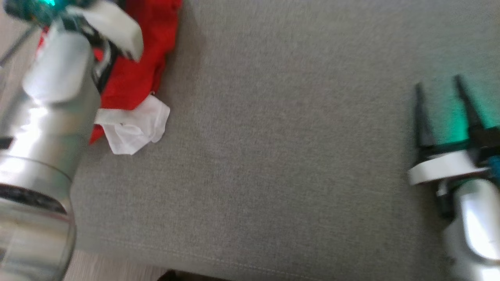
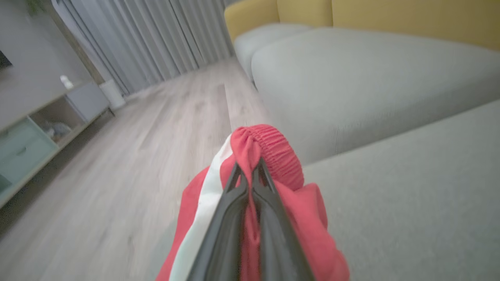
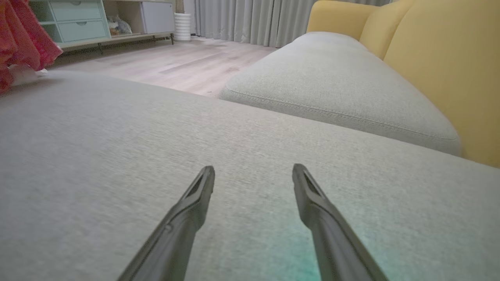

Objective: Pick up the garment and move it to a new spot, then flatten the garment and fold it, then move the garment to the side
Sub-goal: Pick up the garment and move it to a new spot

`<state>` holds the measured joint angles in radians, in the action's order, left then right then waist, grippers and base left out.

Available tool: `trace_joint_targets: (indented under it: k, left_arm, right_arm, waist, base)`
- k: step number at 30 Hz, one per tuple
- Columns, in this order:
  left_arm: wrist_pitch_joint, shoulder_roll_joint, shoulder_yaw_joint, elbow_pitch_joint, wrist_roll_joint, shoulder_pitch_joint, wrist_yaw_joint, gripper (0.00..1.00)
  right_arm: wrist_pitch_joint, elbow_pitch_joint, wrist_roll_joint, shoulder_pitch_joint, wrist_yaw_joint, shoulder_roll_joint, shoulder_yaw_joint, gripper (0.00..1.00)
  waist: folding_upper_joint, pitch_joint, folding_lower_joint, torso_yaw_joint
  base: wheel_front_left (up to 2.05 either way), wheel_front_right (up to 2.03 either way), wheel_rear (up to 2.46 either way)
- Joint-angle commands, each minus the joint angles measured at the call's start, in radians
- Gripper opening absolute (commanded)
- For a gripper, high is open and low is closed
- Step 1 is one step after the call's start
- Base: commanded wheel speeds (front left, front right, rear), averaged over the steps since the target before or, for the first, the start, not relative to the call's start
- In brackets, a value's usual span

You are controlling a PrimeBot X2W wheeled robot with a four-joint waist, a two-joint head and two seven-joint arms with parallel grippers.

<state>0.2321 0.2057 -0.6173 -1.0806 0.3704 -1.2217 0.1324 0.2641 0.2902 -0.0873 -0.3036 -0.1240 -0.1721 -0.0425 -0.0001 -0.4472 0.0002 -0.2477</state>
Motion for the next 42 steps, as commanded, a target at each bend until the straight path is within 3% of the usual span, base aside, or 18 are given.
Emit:
trace_joint_targets:
  k: [1, 8, 12, 20, 25, 30, 37, 41, 42]
  left_arm:
    - [0.016, 0.050, 0.013, 0.035, -0.001, -0.066, -0.002, 0.00]
    - [0.026, 0.058, -0.037, 0.143, -0.001, -0.159, -0.002, 0.00]
    - [0.025, 0.029, -0.094, 0.213, 0.072, -0.174, -0.002, 0.00]
    - [-0.012, -0.030, -0.137, 0.292, 0.266, -0.159, -0.002, 0.00]
    - [-0.012, -0.062, -0.178, 0.341, 0.381, -0.096, -0.002, 0.00]
    - [0.014, -0.062, -0.255, 0.367, 0.377, -0.009, -0.002, 0.00]
    - [0.029, -0.047, -0.313, 0.352, 0.315, 0.228, -0.005, 0.00]
    - [0.029, -0.035, -0.277, 0.359, 0.261, 0.443, -0.050, 0.00]
    - [0.029, -0.032, -0.256, 0.367, 0.248, 0.495, -0.064, 0.47]
  right_arm:
    - [-0.002, -0.008, 0.006, 0.015, -0.007, 0.023, 0.032, 1.00]
    - [-0.002, 0.016, 0.032, 0.090, -0.007, 0.105, 0.032, 1.00]
    - [-0.002, 0.020, 0.063, 0.165, -0.007, 0.121, 0.069, 1.00]
    - [-0.002, -0.002, 0.159, 0.193, -0.007, 0.122, 0.136, 1.00]
    - [-0.002, -0.015, 0.180, 0.190, -0.007, 0.122, 0.173, 1.00]
    - [-0.002, -0.027, 0.191, 0.190, -0.007, 0.122, 0.197, 1.00]
    - [-0.002, -0.048, 0.192, 0.167, -0.007, 0.122, 0.225, 1.00]
    - [-0.002, -0.045, 0.188, 0.163, -0.007, 0.122, 0.229, 1.00]
    - [-0.002, -0.043, 0.186, 0.163, -0.007, 0.122, 0.226, 1.00]
  waist:
    - [0.0001, 0.068, -0.0002, 0.026]
    - [0.0001, 0.283, -0.0002, 0.129]
    - [0.0001, 0.433, -0.0002, 0.249]
    - [0.0001, 0.502, -0.0002, 0.466]
    - [0.0001, 0.486, -0.0002, 0.557]
    - [0.0001, 0.443, -0.0002, 0.591]
    - [0.0001, 0.390, -0.0002, 0.573]
    - [0.0001, 0.372, -0.0002, 0.534]
    - [0.0001, 0.371, -0.0002, 0.524]
  base:
    - [0.00, 0.00, 0.00]
    - [0.00, 0.00, 0.00]
    - [0.00, 0.00, 0.00]
    - [0.00, 0.00, 0.00]
    - [0.00, 0.00, 0.00]
    - [0.00, 0.00, 0.00]
    - [0.00, 0.00, 0.00]
    - [0.00, 0.00, 0.00]
    - [0.00, 0.00, 0.00]
